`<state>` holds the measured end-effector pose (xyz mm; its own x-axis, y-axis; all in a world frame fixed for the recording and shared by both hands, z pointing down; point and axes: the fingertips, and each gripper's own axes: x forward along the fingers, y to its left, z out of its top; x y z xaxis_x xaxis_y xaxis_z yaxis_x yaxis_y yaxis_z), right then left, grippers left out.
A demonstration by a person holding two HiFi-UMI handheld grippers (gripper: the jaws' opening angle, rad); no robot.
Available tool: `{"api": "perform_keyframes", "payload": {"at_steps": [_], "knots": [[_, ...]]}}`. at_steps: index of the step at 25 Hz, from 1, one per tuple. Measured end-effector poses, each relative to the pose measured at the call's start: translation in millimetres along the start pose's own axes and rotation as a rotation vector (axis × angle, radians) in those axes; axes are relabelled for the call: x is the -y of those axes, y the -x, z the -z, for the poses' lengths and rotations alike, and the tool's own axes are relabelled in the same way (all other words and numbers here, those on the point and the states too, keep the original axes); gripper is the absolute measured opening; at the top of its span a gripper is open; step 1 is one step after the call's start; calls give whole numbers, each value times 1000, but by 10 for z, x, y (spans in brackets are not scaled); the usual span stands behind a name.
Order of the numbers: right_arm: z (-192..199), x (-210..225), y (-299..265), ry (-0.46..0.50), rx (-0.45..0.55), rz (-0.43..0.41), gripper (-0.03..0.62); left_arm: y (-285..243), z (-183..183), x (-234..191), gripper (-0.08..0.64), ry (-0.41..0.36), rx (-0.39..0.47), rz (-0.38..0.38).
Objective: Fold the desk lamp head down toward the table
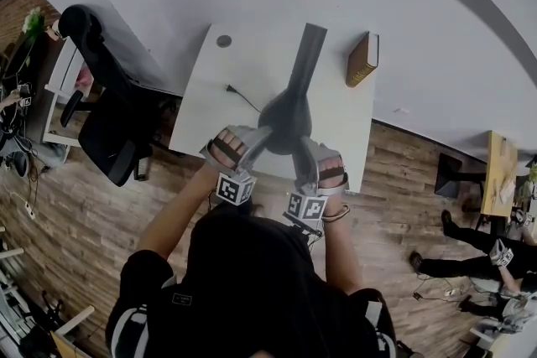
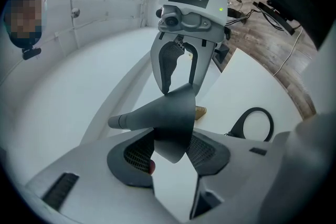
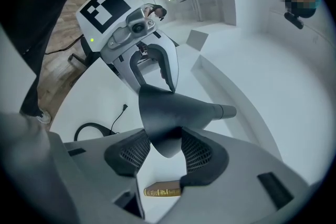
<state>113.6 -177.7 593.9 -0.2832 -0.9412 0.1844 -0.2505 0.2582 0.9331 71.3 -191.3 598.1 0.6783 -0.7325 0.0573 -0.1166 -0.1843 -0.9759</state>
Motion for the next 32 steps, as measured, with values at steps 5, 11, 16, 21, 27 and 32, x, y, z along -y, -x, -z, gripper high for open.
{"api": "perform_keyframes", "payload": {"at_steps": [5,11,16,21,27,32], "knots": [[62,-55,-73,23,-6,12,201,-78,43,51,198,-9,-15,-24],[115,-111,-129,37,-12,12,207,-137,81,104,199,-15,-27,-47],[158,-136,-179,43,-20,12,212,-192,109,133,201,-19,-41,-58],[176,-144,-197,49,-19,13,215,-220,116,167,204,-18,-40,-62],[169,-153,-199,42,-29,2,218,-212,123,182,212,-3,-46,-61],[165,-170,-199,24,-40,-21,232,-212,111,214,235,32,-55,-34]]}}
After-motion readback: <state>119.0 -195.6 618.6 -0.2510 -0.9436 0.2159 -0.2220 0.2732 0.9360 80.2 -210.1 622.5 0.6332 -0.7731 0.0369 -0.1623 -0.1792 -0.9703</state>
